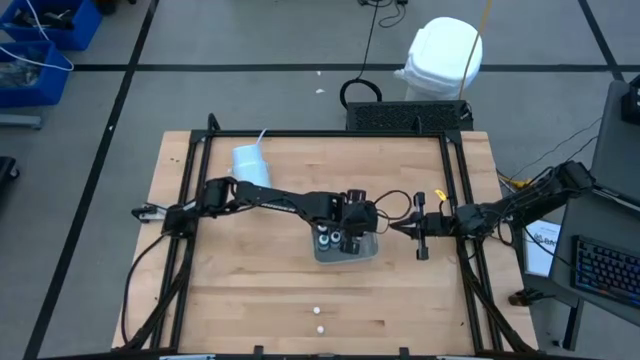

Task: Pick & Place food coloring
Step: Put the small red food coloring bottle into the bin, then put the top small orange food coloring bottle into the bin

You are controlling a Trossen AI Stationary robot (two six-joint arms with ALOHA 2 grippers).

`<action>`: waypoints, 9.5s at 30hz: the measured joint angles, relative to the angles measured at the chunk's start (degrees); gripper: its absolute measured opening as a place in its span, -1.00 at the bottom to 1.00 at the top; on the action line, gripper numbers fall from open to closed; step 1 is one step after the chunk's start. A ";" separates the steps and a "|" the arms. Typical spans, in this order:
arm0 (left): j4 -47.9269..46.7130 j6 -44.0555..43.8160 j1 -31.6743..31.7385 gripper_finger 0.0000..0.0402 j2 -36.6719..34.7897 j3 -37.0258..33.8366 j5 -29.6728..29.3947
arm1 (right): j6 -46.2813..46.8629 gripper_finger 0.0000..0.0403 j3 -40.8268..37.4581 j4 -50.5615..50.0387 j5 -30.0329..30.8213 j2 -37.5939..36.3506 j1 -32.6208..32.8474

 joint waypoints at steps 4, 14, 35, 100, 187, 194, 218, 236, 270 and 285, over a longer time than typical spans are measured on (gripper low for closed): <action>0.11 0.02 0.27 -0.68 0.05 -0.81 -0.03 | -0.13 -1.00 0.00 -0.34 0.00 0.02 0.00; 0.22 1.71 -0.51 -0.68 -0.32 -0.64 0.19 | -1.21 -1.00 0.00 -0.44 -0.02 0.02 0.00; 4.14 2.66 -4.86 -0.68 -0.79 -0.46 2.88 | -1.20 -1.00 0.00 -0.35 1.60 0.04 -0.02; -6.35 -9.04 -17.03 -0.26 -15.27 3.54 -3.43 | -2.24 -1.00 0.00 -1.79 1.66 0.02 -0.02; -15.48 -11.63 -26.16 0.26 -1.10 -8.33 8.85 | 6.13 -1.00 0.01 -2.82 -3.08 1.33 0.09; -12.70 -11.82 -26.32 0.26 -1.12 -7.85 8.90 | 5.85 -1.00 0.02 -2.82 -3.06 1.33 0.09; -12.53 -11.41 -26.73 -0.19 -1.45 -7.80 8.87 | 5.59 -1.00 0.00 -2.82 -2.86 1.33 0.09; -10.25 -11.98 -26.38 -0.26 -1.47 -7.76 8.91 | 4.82 -1.00 0.00 -2.82 -2.84 1.33 0.09; -20.22 -13.36 -25.85 -0.57 -1.82 3.45 7.73 | 4.82 -1.00 0.02 -2.78 -2.86 1.35 0.09; -22.68 -0.40 -17.17 -0.55 -1.95 23.45 -8.63 | 5.89 -1.00 0.02 -2.75 -3.02 1.36 0.09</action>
